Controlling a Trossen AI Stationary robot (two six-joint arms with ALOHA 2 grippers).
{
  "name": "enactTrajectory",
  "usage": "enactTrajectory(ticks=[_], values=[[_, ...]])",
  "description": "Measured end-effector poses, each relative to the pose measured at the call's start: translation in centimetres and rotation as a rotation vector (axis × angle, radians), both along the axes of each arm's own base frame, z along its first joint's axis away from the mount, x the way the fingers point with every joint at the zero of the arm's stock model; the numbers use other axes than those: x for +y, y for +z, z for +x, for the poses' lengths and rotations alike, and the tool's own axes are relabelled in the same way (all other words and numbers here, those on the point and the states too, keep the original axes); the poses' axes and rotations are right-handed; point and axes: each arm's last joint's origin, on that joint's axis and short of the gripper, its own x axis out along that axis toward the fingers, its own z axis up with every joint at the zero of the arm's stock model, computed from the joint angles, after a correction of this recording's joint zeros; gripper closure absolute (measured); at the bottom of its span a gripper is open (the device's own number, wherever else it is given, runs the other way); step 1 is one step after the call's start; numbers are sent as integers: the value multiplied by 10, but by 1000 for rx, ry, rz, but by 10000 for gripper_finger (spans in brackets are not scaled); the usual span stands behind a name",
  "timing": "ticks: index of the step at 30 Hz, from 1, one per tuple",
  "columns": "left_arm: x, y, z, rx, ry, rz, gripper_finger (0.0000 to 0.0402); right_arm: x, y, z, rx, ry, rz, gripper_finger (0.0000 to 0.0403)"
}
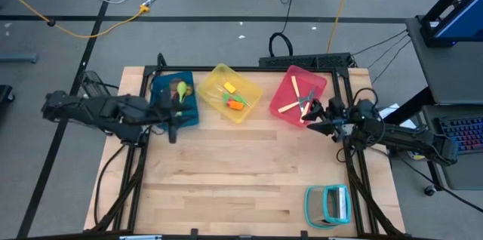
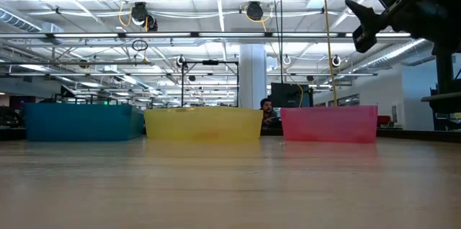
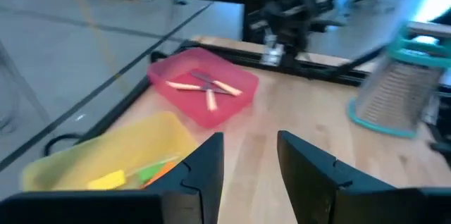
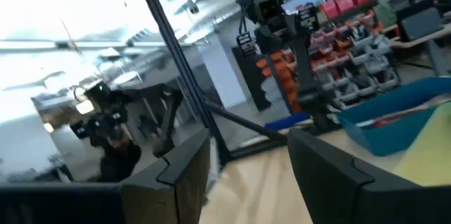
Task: Pick & Place Kitchen Items
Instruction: Return to Home Position
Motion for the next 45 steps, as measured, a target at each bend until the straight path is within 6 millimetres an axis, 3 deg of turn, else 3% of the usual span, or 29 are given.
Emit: enactTrajectory(ticks=[6,14,33,37,45], values=[[2,-48,-31,-143,-135,74,265,0,-2,1,2,-20,-55,216],[7,-82,-52,-264,-143,105,266,-6,-4,-1,6,-91,-128,216],[5,-148,-49,-380,-218,134,266,-21,-33,0,268,-281,-121,216],[5,-160,-49,-392,-214,130,266,-13,-32,3,255,-218,-134,216],[5,-157,-49,-412,-214,153,266,9,-25,11,176,-149,-187,245]])
